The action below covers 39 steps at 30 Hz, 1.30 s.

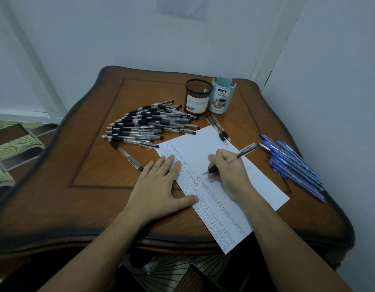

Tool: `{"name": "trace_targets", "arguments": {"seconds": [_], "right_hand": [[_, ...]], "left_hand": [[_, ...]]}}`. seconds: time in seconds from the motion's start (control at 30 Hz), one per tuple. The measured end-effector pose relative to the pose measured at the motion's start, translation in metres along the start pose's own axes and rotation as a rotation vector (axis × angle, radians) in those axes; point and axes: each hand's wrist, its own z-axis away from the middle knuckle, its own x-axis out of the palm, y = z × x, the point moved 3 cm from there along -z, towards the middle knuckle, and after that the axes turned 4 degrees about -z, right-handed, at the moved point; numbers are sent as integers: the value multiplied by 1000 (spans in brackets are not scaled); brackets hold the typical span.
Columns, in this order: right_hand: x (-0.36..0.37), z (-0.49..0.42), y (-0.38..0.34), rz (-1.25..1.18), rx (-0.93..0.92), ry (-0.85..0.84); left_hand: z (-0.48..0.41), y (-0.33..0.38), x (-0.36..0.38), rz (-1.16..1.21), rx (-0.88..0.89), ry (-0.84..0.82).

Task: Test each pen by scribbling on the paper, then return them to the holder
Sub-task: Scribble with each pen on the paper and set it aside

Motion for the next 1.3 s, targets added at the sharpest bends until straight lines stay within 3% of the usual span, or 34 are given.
{"name": "trace_targets", "arguments": {"seconds": [0.17,0.43,0.77,0.97,1.3], "right_hand": [[-1,-2,-11,-185,132,48],[-5,-5,-29,126,99,-61],[-7,-31,-41,115,44,-85],[-29,-80,-56,575,-143,88],[-26,-127,-51,1184,-27,78]], "left_hand": [[0,-1,0,5,3,-4],[0,-1,0,7,4,-6],[2,1,-4,30,5,-3],[2,1,-5,47,9,3],[2,0,-5,55,6,18]]}}
